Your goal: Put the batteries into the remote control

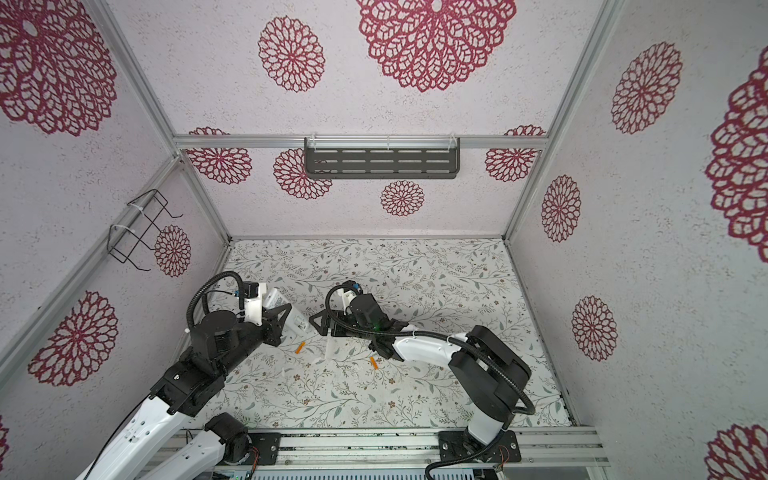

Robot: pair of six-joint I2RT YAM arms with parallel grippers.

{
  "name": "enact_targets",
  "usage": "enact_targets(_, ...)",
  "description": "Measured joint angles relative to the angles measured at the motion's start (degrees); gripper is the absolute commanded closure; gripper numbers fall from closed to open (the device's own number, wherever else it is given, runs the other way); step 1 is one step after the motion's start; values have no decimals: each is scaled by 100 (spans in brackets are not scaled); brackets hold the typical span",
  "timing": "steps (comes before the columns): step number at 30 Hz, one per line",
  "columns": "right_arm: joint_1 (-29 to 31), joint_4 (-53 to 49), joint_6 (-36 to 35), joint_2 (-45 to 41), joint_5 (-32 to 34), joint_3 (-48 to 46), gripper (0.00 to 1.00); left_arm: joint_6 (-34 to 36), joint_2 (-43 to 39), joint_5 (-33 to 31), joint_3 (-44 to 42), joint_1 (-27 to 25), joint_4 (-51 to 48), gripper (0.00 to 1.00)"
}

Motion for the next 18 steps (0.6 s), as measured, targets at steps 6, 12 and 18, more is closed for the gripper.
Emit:
enact_targets(6, 4, -26, -39, 0, 24, 0, 13, -9, 20, 7, 4, 0, 48, 100)
enact_targets(12, -9, -225, -186, -44, 157, -114, 13, -24, 4, -2, 4, 0, 44, 100)
enact_targets(18, -42, -1156, -610, -352, 522, -284, 13, -42, -118, 127, 37, 0, -26, 100)
